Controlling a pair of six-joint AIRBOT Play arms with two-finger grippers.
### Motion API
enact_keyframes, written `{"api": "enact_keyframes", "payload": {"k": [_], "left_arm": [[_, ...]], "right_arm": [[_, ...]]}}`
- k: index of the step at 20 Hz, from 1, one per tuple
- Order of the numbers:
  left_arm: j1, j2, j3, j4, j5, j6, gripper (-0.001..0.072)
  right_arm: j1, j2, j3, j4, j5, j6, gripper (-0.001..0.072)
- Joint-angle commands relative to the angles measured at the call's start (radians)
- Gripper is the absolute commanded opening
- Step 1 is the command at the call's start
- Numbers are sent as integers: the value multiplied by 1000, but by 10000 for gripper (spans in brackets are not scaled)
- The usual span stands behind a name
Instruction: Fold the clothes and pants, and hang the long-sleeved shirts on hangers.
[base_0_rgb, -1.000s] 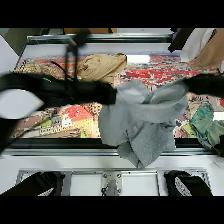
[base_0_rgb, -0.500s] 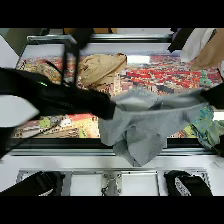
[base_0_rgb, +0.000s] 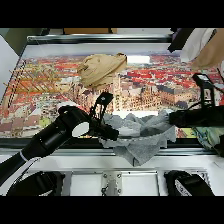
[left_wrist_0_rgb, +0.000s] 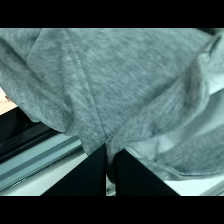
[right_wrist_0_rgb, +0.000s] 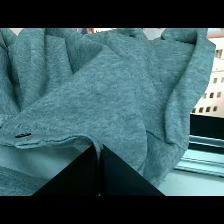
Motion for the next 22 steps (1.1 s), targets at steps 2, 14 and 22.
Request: {"api": "enact_keyframes", "payload": {"k": [2,14,22], "left_arm": [[74,-5,-54,-6,60,-3,16],[224,119,27,-127,91,102,642],[699,-9,284,-114,-64,338,641]], "right_arm": [[98,-88,-26,-31,-99,13,18],[121,-131,-26,-44,-93,13,22],[121,-131,-26,-44,-95,13,22]]}}
